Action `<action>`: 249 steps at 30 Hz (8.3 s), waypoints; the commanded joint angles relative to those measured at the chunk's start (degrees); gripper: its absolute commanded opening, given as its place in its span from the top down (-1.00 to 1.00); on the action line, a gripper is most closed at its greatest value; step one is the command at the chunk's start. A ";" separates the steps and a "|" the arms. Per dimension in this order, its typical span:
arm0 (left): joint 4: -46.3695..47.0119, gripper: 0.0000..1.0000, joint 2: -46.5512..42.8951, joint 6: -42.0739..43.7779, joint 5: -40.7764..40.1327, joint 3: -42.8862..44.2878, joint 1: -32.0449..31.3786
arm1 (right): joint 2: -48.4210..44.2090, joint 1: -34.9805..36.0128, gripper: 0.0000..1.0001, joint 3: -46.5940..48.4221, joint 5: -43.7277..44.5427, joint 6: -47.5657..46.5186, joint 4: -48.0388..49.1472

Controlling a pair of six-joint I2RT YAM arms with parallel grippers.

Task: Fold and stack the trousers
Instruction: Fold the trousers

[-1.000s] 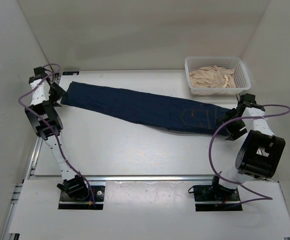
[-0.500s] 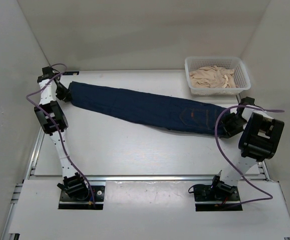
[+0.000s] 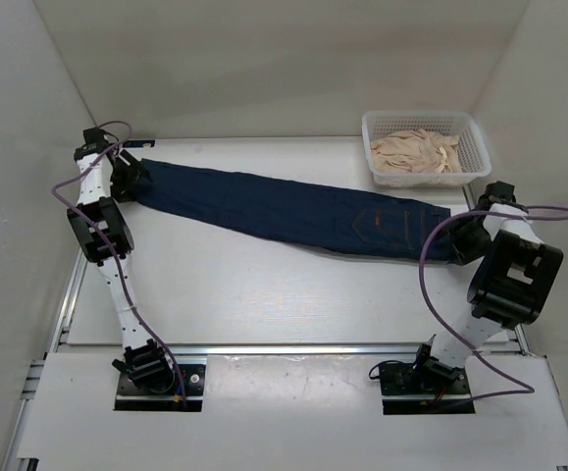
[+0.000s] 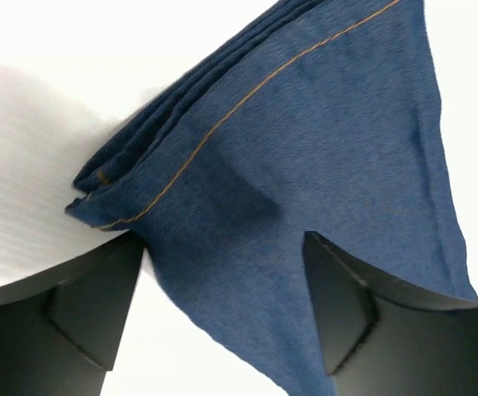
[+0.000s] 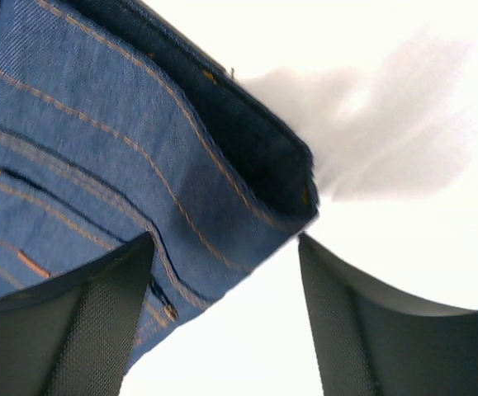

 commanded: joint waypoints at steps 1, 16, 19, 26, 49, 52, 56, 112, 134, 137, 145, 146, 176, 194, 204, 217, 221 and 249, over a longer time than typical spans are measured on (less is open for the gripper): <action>-3.38 -0.74 -1.94 1.41 -3.01 -4.85 -0.04 | -5.12 -0.39 -0.42 -2.70 0.84 -0.02 -2.56; -2.86 -0.08 1.65 0.81 -3.72 -1.00 -0.04 | 4.44 -0.39 -0.04 0.97 2.16 5.43 4.47; -2.86 0.49 3.58 0.80 -2.49 1.73 -0.04 | 7.78 -0.39 0.44 3.61 2.16 6.14 4.47; -2.86 0.79 0.35 0.27 -1.87 4.72 -0.04 | 4.98 -0.39 1.00 9.49 5.93 6.14 0.79; -1.27 0.79 -22.68 0.19 -6.00 -19.16 5.23 | -15.40 -0.39 1.00 1.78 14.46 2.62 -12.66; -2.07 0.79 -26.19 -2.44 -9.25 -25.49 5.23 | -19.62 -0.39 1.00 -3.05 14.46 1.39 -15.03; -2.07 0.79 -31.38 -2.45 -11.27 -32.44 5.23 | -27.51 -0.39 1.00 -8.24 16.04 -0.45 -16.62; -5.41 0.79 -61.27 6.35 -12.24 -34.74 -29.34 | -38.18 4.35 -0.39 0.27 7.79 -6.26 -18.03; -6.18 -0.99 -40.46 -6.33 -18.99 -31.69 -74.65 | -42.49 4.88 -0.39 -3.94 6.38 -5.73 -16.89; -8.13 -0.91 -39.04 -4.66 -21.03 -28.51 -75.18 | -42.49 4.88 -0.39 -3.94 6.38 -5.73 -16.89; -9.09 0.09 -29.49 0.53 -19.72 -20.70 -75.19 | -43.54 4.88 -0.39 -4.47 5.85 -5.73 -16.89; -9.10 -0.06 -27.72 0.54 -18.93 -19.63 -75.19 | -43.54 4.88 -0.39 -4.47 5.85 -5.73 -16.89; -12.88 0.78 -24.79 1.42 -17.35 -18.47 -74.39 | -41.96 4.88 -0.39 -3.94 5.85 -7.40 -16.89; -8.31 -1.00 -20.93 -4.11 -8.72 -17.25 -73.25 | -42.49 4.88 -0.39 -3.94 5.85 -7.40 -16.89; -6.56 -0.27 -42.97 -0.88 -15.40 -36.62 -56.85 | -42.49 4.88 -0.39 -4.47 4.71 -7.40 -16.89; 3.20 0.66 -46.78 6.95 -8.04 -52.50 -41.08 | -43.01 5.41 -0.39 -5.61 3.56 -7.40 -16.89; 4.87 0.79 -38.19 6.43 -8.55 -51.88 -40.56 | -43.01 5.41 -0.39 -5.61 3.56 -7.40 -16.89; -1.71 0.79 -19.54 6.43 -14.43 -26.04 -40.56 | -44.59 5.41 -0.39 -3.24 6.90 -7.40 -20.66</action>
